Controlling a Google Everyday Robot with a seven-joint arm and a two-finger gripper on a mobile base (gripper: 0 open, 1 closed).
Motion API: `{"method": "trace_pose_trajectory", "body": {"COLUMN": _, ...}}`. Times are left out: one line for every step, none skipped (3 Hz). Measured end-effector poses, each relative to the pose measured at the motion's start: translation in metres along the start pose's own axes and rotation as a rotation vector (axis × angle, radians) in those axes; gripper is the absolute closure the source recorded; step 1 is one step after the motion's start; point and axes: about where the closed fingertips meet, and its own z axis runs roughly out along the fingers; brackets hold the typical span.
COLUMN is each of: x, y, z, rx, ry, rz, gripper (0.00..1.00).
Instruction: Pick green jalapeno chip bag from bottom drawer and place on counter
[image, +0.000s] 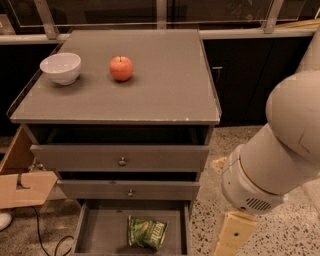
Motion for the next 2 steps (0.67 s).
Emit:
{"method": "trace_pose_trajectory", "body": {"x": -0.001, "y": 0.006, "z": 0.023, "rx": 0.012, "ry": 0.024, "rz": 0.005, "gripper": 0.00}}
{"method": "trace_pose_trajectory", "body": {"x": -0.015, "y": -0.020, "z": 0.095, "rx": 0.070, "ry": 0.024, "rz": 0.011, "gripper": 0.00}}
